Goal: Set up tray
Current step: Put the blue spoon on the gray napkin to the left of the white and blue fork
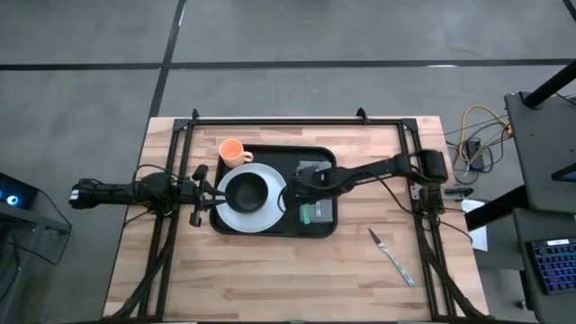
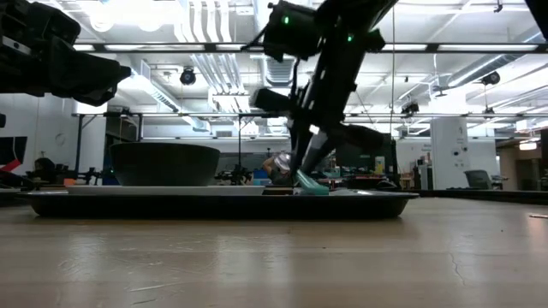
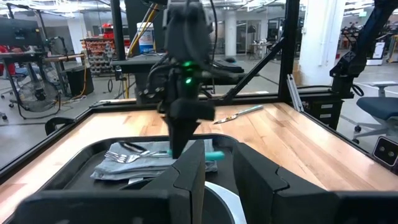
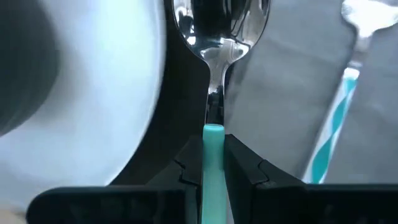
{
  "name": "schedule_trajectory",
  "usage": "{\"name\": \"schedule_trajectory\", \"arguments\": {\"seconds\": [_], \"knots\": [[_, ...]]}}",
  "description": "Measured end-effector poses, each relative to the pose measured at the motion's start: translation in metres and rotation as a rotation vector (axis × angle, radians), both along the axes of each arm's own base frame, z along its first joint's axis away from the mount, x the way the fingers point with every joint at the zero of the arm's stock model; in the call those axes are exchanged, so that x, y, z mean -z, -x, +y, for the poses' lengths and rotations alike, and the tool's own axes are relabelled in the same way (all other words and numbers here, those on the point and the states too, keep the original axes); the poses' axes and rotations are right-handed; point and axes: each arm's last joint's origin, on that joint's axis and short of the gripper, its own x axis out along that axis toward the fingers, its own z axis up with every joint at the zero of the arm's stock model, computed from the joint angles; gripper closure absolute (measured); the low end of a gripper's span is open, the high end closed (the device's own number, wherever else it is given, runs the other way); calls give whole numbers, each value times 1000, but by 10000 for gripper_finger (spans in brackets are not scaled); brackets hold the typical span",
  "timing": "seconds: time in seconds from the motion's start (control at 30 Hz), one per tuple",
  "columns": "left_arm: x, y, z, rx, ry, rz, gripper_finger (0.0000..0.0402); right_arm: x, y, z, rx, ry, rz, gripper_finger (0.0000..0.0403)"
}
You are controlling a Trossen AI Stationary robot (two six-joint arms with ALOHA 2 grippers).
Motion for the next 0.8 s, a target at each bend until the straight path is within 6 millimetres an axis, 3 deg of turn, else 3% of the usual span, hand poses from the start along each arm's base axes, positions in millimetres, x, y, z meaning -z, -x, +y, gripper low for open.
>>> {"name": "schedule_trajectory", "arguments": {"seconds": [0.37,0.8], "knots": [[0,0,0,0,0,0,337,8,7,-21,104,9,19,375],[0,0,0,0,0,0,337,14,10,-25,149,46,29,370]]}}
